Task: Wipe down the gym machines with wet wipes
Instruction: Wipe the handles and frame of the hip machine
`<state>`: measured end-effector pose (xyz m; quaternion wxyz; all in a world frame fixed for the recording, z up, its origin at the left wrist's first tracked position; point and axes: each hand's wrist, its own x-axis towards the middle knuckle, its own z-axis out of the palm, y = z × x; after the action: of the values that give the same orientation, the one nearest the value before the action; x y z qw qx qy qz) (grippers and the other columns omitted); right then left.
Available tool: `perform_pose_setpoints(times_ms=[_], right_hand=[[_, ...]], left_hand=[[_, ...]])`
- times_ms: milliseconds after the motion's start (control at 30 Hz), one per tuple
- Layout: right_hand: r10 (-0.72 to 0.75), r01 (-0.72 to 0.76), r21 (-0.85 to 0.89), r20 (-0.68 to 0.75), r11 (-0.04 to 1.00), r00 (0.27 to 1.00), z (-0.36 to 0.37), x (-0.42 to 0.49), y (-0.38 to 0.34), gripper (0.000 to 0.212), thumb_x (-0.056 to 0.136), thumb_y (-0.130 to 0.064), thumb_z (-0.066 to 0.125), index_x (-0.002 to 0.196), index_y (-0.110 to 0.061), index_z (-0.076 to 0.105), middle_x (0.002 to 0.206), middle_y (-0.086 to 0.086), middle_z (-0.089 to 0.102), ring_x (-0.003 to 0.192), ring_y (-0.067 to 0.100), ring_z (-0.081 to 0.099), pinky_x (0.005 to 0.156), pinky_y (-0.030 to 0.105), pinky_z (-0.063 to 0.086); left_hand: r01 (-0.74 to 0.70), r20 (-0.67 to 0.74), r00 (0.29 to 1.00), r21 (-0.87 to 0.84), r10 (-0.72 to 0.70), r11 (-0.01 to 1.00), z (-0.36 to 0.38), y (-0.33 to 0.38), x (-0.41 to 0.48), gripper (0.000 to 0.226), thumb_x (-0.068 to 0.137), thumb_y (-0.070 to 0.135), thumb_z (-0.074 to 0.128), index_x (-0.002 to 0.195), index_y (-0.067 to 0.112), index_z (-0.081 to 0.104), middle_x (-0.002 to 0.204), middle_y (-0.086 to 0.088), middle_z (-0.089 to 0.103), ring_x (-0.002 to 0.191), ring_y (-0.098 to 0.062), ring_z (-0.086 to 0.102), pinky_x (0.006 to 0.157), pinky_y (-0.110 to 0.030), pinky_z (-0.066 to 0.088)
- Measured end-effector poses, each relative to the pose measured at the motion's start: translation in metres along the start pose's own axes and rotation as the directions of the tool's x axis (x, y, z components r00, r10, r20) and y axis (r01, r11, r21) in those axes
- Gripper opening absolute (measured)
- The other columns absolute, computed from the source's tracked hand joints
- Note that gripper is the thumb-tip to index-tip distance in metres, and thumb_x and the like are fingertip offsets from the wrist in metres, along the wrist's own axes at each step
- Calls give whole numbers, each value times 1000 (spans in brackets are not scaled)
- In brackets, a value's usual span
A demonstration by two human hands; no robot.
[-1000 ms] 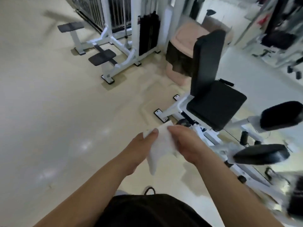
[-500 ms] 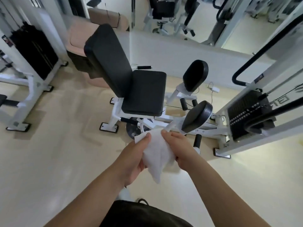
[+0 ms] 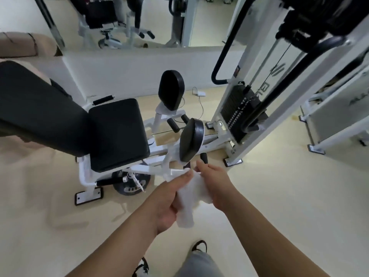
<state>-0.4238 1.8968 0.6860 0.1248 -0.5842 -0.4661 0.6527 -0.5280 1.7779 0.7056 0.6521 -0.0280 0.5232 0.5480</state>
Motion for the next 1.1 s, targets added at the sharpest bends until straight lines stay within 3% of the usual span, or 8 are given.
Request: perform_pose_setpoints(times_ms=[200,300,367,667,767,900,967,1100], right_hand=[[1,2,48,-69,999,998,-87,40,-17,35,90,-38,69,85,-4,69,76,14,62,67,26,58,59,33,43],[11,-7,36,-92,999,996,-134,70,-32,28,94,-30,66,74,-13,59,62,6,42,51,20,36,48,26,27],[4,-2,14,-77,1000,997,-167,88,-44,27,95,-28,64,73,-14,55,59,5,40,48,17,32,46,24,24],[-68,62,-96,-62,993,996,-273,168,-112,30,97,-31,61,92,-1,65,69,8,56,58,22,49,54,30,39],[-103,96,-79,-88,992,991,-286,195,-138,28,100,-32,60,98,-5,67,74,7,61,63,22,54,57,31,43],[-177,169,-63,-175,984,969,-301,234,-177,29,100,-29,59,91,-3,68,67,5,62,55,17,54,55,30,44],[-204,193,-71,-230,979,951,-311,248,-196,31,99,-29,60,89,0,68,67,7,64,54,17,55,54,31,45],[-275,264,-76,-321,961,907,-337,261,-231,30,98,-25,58,86,1,69,68,8,64,58,18,56,49,26,46]], left_hand=[[14,-116,993,215,11,977,81,-1,56,42,86,49,78,117,21,73,111,-7,77,106,-25,69,101,-46,54],[-54,-135,986,302,98,952,131,4,88,40,90,52,72,115,21,71,106,-4,74,97,-19,67,84,-33,52],[-81,-154,980,276,127,958,166,6,109,32,93,46,71,111,19,72,101,-5,74,92,-19,67,78,-32,49],[-148,-191,966,131,172,980,279,31,185,51,81,43,83,126,25,67,115,-5,77,107,-28,73,98,-54,56],[-150,-207,963,129,175,980,298,58,212,107,40,65,96,135,31,59,126,-3,71,115,-28,68,100,-53,54],[-160,-177,966,153,187,975,320,96,264,116,36,68,93,139,33,54,133,0,66,122,-26,63,104,-54,51],[-147,-193,964,192,184,970,337,117,285,103,43,72,90,133,37,56,128,3,67,119,-26,63,102,-54,51],[-189,-181,954,261,240,947,380,154,313,32,94,43,68,119,24,63,101,1,68,95,-21,63,83,-37,50]])
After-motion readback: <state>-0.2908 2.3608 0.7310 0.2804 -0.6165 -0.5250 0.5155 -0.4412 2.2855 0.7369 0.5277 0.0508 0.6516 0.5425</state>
